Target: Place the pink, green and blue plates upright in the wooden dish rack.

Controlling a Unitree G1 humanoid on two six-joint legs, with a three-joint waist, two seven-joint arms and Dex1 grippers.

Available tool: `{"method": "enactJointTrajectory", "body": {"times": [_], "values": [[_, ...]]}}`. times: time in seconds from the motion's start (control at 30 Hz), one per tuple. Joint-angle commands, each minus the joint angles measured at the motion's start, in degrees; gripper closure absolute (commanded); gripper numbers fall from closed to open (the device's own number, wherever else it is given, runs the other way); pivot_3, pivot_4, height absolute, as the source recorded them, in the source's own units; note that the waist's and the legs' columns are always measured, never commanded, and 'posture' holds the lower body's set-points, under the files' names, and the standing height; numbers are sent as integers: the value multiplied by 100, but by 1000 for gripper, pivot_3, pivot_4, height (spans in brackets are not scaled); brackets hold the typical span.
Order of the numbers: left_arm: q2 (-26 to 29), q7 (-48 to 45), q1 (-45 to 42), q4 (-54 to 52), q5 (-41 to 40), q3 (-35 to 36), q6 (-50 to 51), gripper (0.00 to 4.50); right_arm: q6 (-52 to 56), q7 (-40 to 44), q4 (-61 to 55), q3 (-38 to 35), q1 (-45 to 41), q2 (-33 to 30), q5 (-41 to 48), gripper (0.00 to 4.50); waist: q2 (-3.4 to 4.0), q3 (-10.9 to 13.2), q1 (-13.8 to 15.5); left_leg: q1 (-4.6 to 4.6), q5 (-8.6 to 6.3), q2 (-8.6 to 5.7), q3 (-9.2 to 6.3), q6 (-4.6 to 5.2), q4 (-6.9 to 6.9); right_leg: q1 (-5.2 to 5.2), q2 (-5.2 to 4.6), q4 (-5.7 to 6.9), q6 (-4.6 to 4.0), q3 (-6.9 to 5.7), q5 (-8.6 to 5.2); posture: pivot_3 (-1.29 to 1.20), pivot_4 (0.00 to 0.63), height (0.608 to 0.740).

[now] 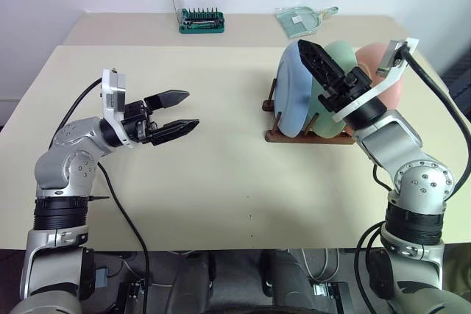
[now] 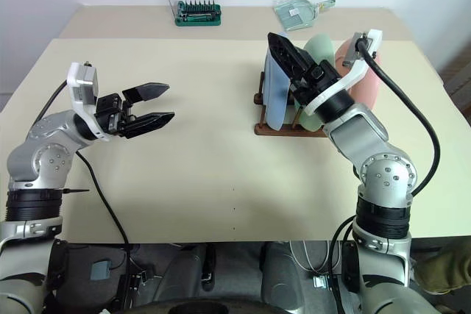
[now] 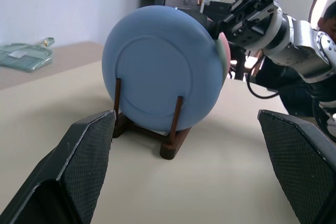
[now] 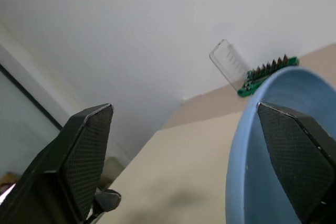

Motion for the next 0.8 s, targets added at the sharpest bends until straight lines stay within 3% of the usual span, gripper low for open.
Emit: {"method": "enactJointTrajectory", "body": {"times": [0.03,0.23,0.57,0.8], "values": [[18,-16,-36,-138,-34,100,-104,0,-380,406,-413,29,-130,-198,-713,48,0,0,1,0,0,0,0,0,0,0,0,0,0,0,0,0,150,740],[-15,54,-50,-186,-13,75,-110,0,-1003,727,-493,-46,-100,-86,-1487,48,0,0,0,0,0,0,0,0,0,0,0,0,0,0,0,0,150,740],[125,219,400,-596,-26,181,-30,0,-48,3749,-1141,111,625,-1460,-222,48,0,0,0,0,-3,0,0,4,1,1,-1,-3,0,0,0,0,150,740],[317,273,1192,-1201,632,-149,-520,0,-909,5991,-608,231,1716,-2562,-2062,48,-1,-1,39,1,-4,-2,0,5,2,4,-3,-8,-1,0,0,0,150,740]]}}
